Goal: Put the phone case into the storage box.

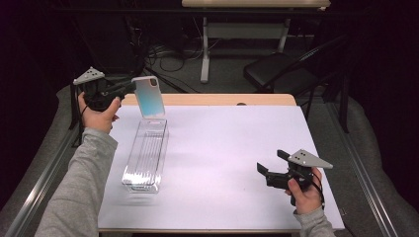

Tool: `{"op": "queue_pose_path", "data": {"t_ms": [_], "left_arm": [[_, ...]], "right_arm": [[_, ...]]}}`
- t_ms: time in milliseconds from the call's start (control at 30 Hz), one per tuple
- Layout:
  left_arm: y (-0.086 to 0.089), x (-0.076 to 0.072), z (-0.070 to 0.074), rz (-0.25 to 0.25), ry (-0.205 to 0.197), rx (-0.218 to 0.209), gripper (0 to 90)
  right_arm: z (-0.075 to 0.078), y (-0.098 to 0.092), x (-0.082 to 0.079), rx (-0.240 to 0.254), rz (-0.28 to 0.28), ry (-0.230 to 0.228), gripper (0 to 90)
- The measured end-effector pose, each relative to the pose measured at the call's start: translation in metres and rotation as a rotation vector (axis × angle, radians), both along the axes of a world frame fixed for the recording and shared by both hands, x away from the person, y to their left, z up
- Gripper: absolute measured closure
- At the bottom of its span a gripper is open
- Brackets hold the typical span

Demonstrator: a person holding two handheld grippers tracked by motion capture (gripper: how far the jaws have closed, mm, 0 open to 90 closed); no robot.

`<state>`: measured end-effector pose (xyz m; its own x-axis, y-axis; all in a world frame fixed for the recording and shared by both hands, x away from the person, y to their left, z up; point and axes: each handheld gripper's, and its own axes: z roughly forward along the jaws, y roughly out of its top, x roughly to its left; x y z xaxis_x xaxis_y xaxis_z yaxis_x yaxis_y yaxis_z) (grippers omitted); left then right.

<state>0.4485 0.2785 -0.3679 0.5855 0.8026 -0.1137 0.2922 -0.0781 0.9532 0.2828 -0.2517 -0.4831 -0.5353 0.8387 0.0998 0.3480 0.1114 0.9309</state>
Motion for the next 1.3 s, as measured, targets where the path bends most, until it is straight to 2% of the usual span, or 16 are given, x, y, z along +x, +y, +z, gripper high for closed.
{"op": "queue_pose_path", "data": {"t_ms": [333,767,1067,1300], "left_arm": [[0.007,0.014,-0.019,0.001,0.024,0.017,83.8],[0.011,0.024,-0.033,-0.015,0.018,0.043,83.8],[0.014,0.026,-0.044,-0.023,0.022,0.051,83.8],[0.006,0.027,-0.049,-0.037,0.020,0.082,83.8]], "right_arm": [[-0.002,0.001,0.001,-0.004,-0.006,0.002,11.4],[-0.004,0.000,0.001,0.000,-0.027,0.007,11.6],[-0.005,0.001,0.002,0.000,-0.035,0.011,11.7],[-0.006,0.000,0.002,0.002,-0.038,0.012,11.8]]}}
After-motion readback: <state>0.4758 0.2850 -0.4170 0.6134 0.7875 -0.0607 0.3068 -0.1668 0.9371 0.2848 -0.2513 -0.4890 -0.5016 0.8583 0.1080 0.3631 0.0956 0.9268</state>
